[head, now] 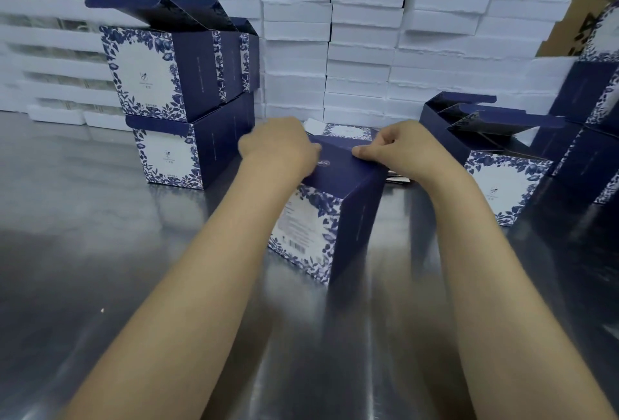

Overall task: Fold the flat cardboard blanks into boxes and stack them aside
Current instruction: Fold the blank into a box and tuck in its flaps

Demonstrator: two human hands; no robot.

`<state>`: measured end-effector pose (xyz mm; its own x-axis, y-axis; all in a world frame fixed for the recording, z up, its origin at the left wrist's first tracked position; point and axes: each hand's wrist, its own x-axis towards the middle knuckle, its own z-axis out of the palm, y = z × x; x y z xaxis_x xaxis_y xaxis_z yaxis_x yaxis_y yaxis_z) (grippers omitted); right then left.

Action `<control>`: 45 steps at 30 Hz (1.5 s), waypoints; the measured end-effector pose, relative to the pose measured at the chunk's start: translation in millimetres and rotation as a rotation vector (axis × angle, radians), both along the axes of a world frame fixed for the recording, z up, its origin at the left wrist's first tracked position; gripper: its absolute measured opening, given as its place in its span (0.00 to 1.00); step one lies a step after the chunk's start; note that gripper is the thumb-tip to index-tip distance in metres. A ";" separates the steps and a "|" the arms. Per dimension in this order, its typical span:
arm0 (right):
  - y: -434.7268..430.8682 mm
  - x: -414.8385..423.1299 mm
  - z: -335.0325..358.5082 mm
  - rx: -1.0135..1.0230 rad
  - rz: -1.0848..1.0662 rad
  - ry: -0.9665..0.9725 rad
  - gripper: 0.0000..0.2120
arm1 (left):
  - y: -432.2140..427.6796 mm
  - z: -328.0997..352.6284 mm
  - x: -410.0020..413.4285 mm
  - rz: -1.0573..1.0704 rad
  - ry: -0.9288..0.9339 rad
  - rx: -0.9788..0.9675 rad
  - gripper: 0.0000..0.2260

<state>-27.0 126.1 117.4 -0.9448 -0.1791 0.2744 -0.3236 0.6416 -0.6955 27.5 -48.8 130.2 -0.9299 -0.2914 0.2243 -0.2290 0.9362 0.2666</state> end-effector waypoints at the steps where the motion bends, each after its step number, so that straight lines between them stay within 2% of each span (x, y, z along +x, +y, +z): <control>1: -0.9 0.4 1.4 0.023 -0.007 0.001 0.18 | 5.2 -0.4 -1.8 -0.089 -0.040 0.021 0.22; 3: -3.0 -0.1 2.4 0.062 0.013 -0.035 0.14 | 14.3 -2.4 -1.9 -0.267 -0.114 0.042 0.23; 5: -3.4 -1.1 3.5 0.113 0.017 -0.069 0.06 | 16.6 -5.7 -2.6 -0.398 -0.082 0.106 0.25; 6: -2.1 -1.2 4.0 0.147 0.024 -0.091 0.06 | 16.1 -6.5 -2.0 -0.433 -0.034 0.164 0.25; 8: 1.1 -2.3 2.2 0.138 0.062 -0.158 0.19 | 13.1 -6.5 -1.4 -0.363 0.082 0.167 0.24; 9: 0.5 -2.3 -0.1 0.093 0.075 -0.180 0.24 | 11.4 -5.4 -1.0 -0.261 0.129 0.070 0.22; 11: -5.6 -1.7 -6.4 -0.009 0.067 -0.169 0.25 | 8.8 -1.8 -0.3 -0.102 0.161 -0.050 0.18; 15: -19.9 -2.5 -12.5 -0.160 0.015 -0.159 0.28 | 7.3 2.6 -1.9 -0.223 -0.090 0.247 0.19; 17: -18.8 -3.4 -11.0 -0.218 -0.005 -0.245 0.26 | 4.5 0.3 -3.6 -0.263 -0.118 0.241 0.18; 19: -10.8 -0.3 -6.2 -0.221 0.012 -0.330 0.19 | -2.2 -1.4 -4.4 -0.243 -0.054 0.293 0.20; 21: 0.9 2.6 -2.3 -0.238 0.055 -0.373 0.09 | -9.1 -4.5 -7.7 -0.159 0.026 0.333 0.19; 24: 13.1 4.3 1.3 -0.178 0.094 -0.363 0.05 | -12.3 -9.2 -9.9 0.002 0.072 0.215 0.11; 27: 9.3 4.0 3.1 -0.143 0.101 -0.329 0.08 | -14.1 -12.5 -15.5 -0.080 0.041 0.245 0.11; 30: 5.4 2.9 1.7 -0.120 0.127 -0.316 0.21 | -16.6 -12.9 -17.3 -0.187 -0.049 0.432 0.14; 31: 4.2 3.0 1.2 -0.113 0.136 -0.325 0.21 | -15.6 -13.1 -17.7 -0.215 -0.070 0.502 0.13; 33: 2.4 3.5 0.8 -0.114 0.149 -0.353 0.09 | -10.9 -13.8 -19.0 -0.242 -0.078 0.608 0.05; 34: 1.8 2.4 -0.8 -0.131 0.148 -0.355 0.06 | -8.5 -13.9 -19.5 -0.235 -0.073 0.644 0.03; 37: -2.7 -1.3 -6.2 -0.182 0.066 -0.286 0.01 | -4.6 -15.9 -20.7 -0.217 -0.028 0.654 0.04; 42: -1.3 -5.8 -17.3 -0.292 0.101 -0.312 0.07 | -8.4 -17.7 -22.8 -0.277 -0.013 0.723 0.06; 45: -0.4 -6.3 -21.9 -0.401 0.156 -0.385 0.05 | -10.7 -18.3 -24.0 -0.288 0.003 0.782 0.07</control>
